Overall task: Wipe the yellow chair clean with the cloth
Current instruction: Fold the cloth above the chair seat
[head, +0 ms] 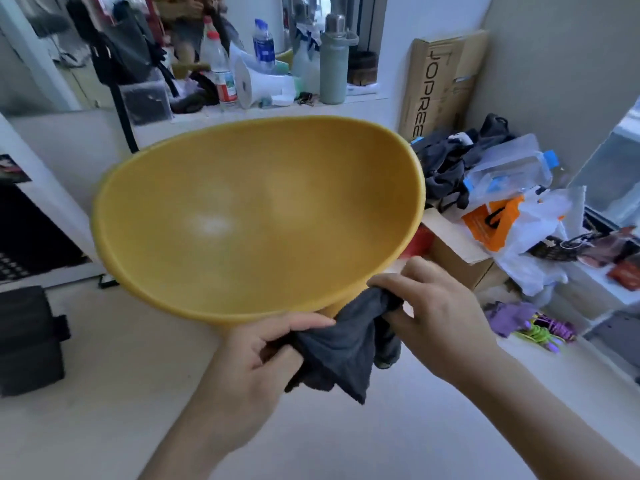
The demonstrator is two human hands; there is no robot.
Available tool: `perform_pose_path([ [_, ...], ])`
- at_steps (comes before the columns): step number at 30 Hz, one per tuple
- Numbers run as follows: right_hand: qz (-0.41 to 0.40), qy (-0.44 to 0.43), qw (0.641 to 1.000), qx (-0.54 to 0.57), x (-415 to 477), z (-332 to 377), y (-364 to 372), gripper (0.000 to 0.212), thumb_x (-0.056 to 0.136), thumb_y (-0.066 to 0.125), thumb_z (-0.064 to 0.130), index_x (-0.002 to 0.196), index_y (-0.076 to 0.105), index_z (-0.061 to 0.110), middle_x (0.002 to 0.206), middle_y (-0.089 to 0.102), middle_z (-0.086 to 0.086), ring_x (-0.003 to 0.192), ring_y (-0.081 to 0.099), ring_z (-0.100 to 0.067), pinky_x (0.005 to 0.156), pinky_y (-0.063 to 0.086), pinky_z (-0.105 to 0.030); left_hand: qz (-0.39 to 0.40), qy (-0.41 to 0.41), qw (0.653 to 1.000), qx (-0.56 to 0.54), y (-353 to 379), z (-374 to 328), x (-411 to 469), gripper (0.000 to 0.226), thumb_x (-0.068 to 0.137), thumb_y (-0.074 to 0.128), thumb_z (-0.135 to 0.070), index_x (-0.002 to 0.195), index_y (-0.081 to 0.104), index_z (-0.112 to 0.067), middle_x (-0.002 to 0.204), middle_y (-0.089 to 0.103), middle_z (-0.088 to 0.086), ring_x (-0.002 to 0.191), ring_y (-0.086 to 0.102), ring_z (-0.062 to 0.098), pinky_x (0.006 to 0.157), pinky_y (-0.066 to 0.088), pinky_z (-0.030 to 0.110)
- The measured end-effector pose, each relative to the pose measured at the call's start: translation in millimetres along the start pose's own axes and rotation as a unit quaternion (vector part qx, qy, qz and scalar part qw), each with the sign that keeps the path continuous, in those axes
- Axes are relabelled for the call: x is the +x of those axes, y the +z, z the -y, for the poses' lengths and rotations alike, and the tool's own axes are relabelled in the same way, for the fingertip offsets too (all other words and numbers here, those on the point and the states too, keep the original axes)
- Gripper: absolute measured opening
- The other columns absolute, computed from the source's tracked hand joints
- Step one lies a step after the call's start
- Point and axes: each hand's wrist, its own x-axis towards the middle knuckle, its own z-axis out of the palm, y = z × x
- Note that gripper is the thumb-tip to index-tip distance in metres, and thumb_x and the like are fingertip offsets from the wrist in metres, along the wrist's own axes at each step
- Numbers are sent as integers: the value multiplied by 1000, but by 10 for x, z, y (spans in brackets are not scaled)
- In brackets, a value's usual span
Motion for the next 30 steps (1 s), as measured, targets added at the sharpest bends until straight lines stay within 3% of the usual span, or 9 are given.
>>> perform_pose_path([
  [3,119,161,955,218,212,663,-749,30,84,46,9,95,66,29,73,70,-1,72,66,-15,66,56,-39,-68,-8,998,-7,-177,-889,-254,39,74,47,-6,90,76,-27,75,64,24,60,64,38,50,43,25],
  [9,143,356,625,680,510,1813,-2289,30,83,50,18,99,71,5,101,70,-19,81,68,-30,73,54,-40,185,-80,975,89,-711,-2842,-865,43,74,73,-19,107,68,-45,105,70,-7,97,67,16,85,54,29],
  [11,137,337,627,689,589,2090,-2635,31,84,62,34,96,68,7,103,68,-19,85,66,-30,76,50,-40,199,-111,973,42,-919,-3266,-998,48,70,81,-45,115,66,-41,117,67,-6,106,63,16,89,52,33],
  [13,110,320,641,689,665,2314,-2858,14,80,72,18,88,64,10,97,68,-17,83,67,-30,69,54,-39,-6,-155,988,7,-1095,-3354,-1036,56,65,69,-67,110,68,-35,108,69,-3,102,64,20,84,52,37],
  [15,90,294,620,722,751,2481,-3006,21,77,67,1,90,57,15,93,67,-16,76,66,-30,60,55,-36,-146,-225,963,23,-1126,-3374,-1007,57,72,52,-67,116,60,-32,110,66,-4,104,61,20,84,50,34],
  [17,107,249,606,748,849,2572,-3074,34,78,63,-6,100,53,19,100,68,-17,79,66,-33,61,57,-38,-122,-285,946,-94,-1038,-3394,-916,50,89,42,-59,126,54,-28,116,68,1,107,64,23,90,48,37],
  [23,130,189,704,672,1239,2458,-3029,62,87,53,-14,126,55,35,114,69,-5,104,67,-27,84,56,-38,-123,-181,929,-299,-971,-3475,-411,58,82,67,-12,135,49,-23,122,67,8,110,65,28,100,47,51],
  [26,97,198,794,567,1533,2216,-2868,58,88,53,-11,114,64,39,110,69,7,107,63,-15,88,53,-30,-164,-202,948,-185,-1108,-3415,-31,66,86,66,-7,130,43,-50,107,71,-1,101,69,24,89,54,48],
  [30,93,62,965,238,2151,1834,-2604,43,88,58,1,112,61,36,102,58,20,99,55,-4,87,44,-20,-86,-200,976,16,-1203,-3368,642,22,96,53,-23,112,67,-31,116,68,-5,98,66,2,83,55,22],
])
